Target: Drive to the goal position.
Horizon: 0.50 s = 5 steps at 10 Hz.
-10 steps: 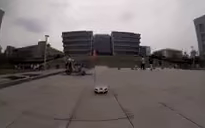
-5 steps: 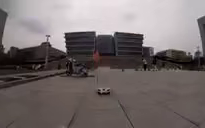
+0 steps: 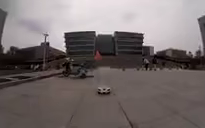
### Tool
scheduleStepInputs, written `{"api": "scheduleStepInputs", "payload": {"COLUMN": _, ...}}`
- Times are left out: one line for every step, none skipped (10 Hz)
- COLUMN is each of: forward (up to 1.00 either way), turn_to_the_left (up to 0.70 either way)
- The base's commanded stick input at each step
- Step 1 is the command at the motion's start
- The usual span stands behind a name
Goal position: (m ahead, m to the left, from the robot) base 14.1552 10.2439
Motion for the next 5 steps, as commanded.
{"api": "scheduleStepInputs", "payload": {"forward": 1.00, "turn_to_the_left": 0.00}}
{"api": "scheduleStepInputs", "payload": {"forward": 1.00, "turn_to_the_left": 0.00}}
{"api": "scheduleStepInputs", "payload": {"forward": 1.00, "turn_to_the_left": 0.00}}
{"api": "scheduleStepInputs", "payload": {"forward": 1.00, "turn_to_the_left": 0.00}}
{"api": "scheduleStepInputs", "payload": {"forward": 1.00, "turn_to_the_left": 0.00}}
